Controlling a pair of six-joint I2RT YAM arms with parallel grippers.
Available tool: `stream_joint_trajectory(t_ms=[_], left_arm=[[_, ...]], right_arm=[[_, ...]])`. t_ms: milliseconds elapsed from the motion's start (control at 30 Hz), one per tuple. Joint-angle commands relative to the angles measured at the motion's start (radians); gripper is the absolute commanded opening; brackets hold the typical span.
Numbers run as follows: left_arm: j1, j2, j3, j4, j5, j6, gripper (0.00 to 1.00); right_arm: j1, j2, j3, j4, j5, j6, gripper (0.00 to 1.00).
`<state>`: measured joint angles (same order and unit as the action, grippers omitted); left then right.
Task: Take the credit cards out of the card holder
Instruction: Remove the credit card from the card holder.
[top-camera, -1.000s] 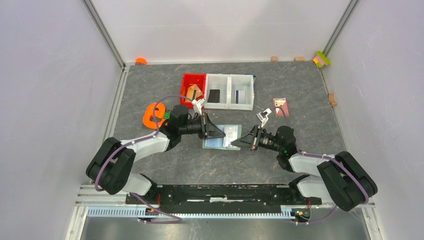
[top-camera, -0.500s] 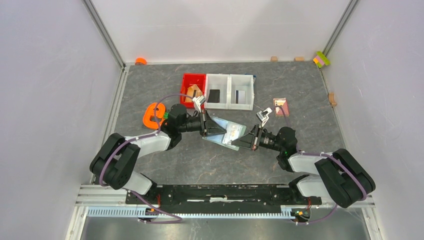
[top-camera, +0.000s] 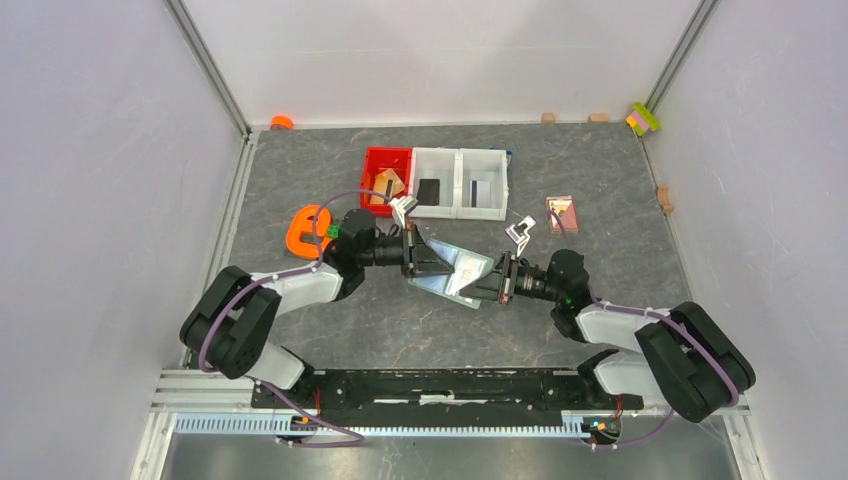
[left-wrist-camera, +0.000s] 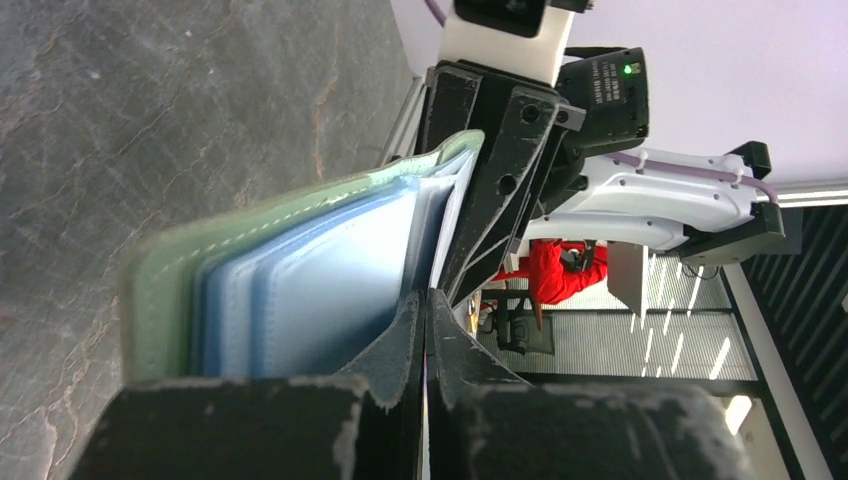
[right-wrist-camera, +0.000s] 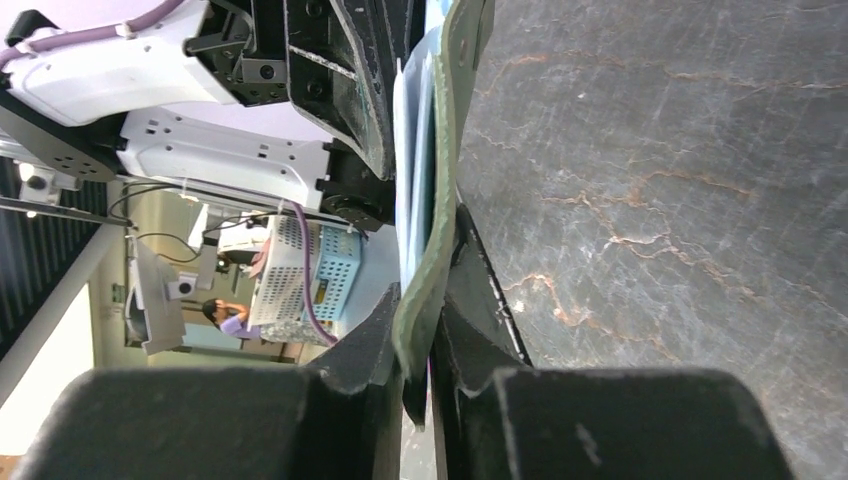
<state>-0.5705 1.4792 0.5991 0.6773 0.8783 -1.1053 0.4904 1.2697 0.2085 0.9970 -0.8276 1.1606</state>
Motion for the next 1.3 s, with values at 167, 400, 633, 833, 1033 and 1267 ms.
stream_joint_trajectory(t_ms=[167, 400, 633, 833, 1033, 1267], left_arm=[[0.042, -0.037, -0.016, -0.074, 0.045, 0.072, 0.02], [0.053, -0.030, -0.027, -0.070, 0.048, 0.077, 0.02], [0.054, -0.002, -0.027, -0.062, 0.044, 0.071, 0.13], [0.053, -0.023, -0.048, -0.075, 0.012, 0.070, 0.28], [0.052, -0.047, -0.093, -0.081, -0.022, 0.070, 0.36], [0.012, -0.006, -0.089, -0.016, -0.034, 0.032, 0.37]], right_arm=[[-0.018, -0.016, 0.035, -0.102, 0.035, -0.118, 0.20], [-0.020, -0.003, 0.030, -0.097, 0.032, -0.121, 0.18], [-0.021, 0.015, 0.030, -0.065, 0.027, -0.105, 0.10], [-0.026, 0.024, 0.012, -0.044, 0.053, -0.086, 0.04], [-0.033, 0.039, -0.020, 0.047, 0.070, -0.028, 0.00], [-0.033, 0.039, -0.025, 0.063, 0.068, -0.018, 0.00]])
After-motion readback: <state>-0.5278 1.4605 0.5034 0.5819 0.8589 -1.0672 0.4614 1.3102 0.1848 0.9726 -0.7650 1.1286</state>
